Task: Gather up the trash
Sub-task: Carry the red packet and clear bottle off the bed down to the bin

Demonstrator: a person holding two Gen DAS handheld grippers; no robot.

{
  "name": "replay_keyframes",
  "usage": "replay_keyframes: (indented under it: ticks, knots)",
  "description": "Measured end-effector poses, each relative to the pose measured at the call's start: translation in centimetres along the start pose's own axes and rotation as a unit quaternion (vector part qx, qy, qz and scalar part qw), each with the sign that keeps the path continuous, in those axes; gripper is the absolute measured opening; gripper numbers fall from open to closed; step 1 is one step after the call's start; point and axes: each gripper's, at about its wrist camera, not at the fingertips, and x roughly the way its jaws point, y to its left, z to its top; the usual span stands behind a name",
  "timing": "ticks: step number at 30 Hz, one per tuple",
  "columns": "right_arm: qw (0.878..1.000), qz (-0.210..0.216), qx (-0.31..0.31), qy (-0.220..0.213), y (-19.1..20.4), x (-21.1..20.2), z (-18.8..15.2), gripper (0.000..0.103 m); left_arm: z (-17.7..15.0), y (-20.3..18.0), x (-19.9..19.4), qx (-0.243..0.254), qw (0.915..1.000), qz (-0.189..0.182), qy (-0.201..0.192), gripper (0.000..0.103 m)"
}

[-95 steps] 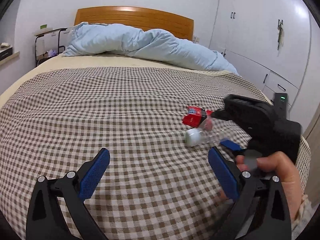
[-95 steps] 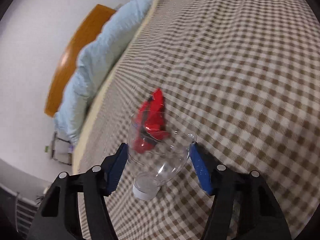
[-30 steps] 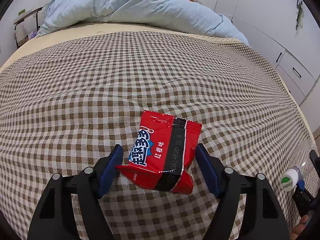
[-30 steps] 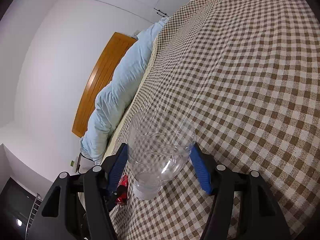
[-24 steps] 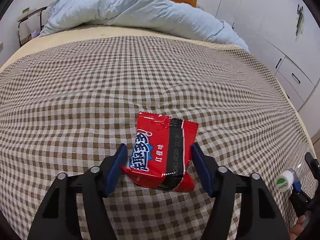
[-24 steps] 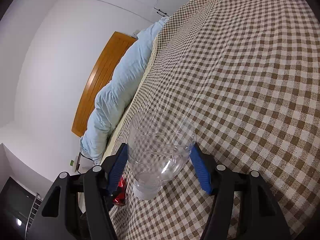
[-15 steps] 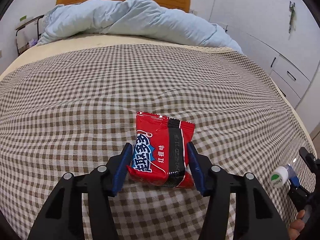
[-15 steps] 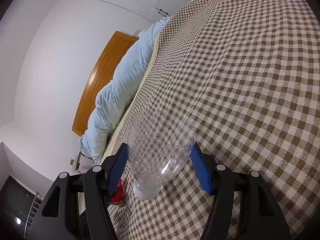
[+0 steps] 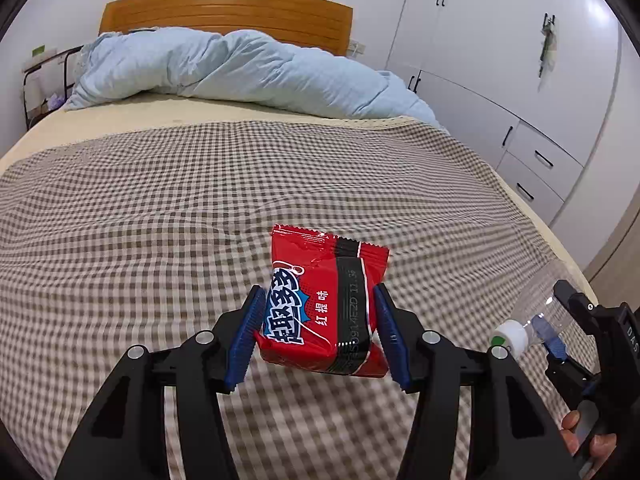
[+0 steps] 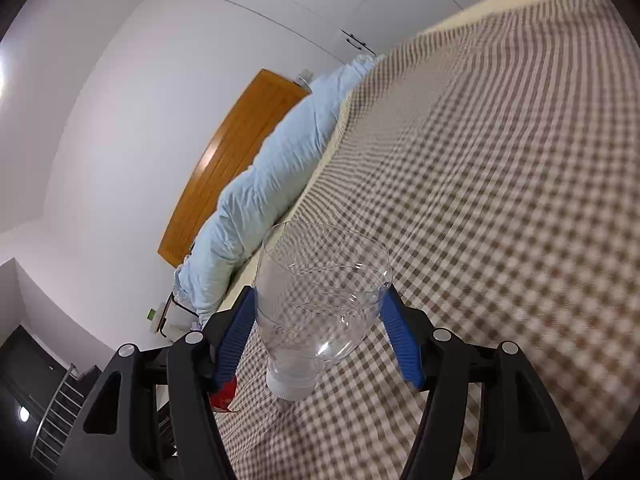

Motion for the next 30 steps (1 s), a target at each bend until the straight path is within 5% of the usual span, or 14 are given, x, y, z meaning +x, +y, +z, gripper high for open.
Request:
replay_keyframes:
  ticks: [16,30]
  knots:
    - [0.999,0.009,-0.035,-0.006,2.2,-14.5,-0.1,0.062,-4.1,-6.9,-13.8,0.023,0.9994,-0.012,-0.023,0.052]
    - [0.997,-0.006,-0.078,0.008,1.9,-23.8,-2.7,0.062,-9.1,-11.3,-20.7,0.040,0.9986,-0.027,-0.023,0.052]
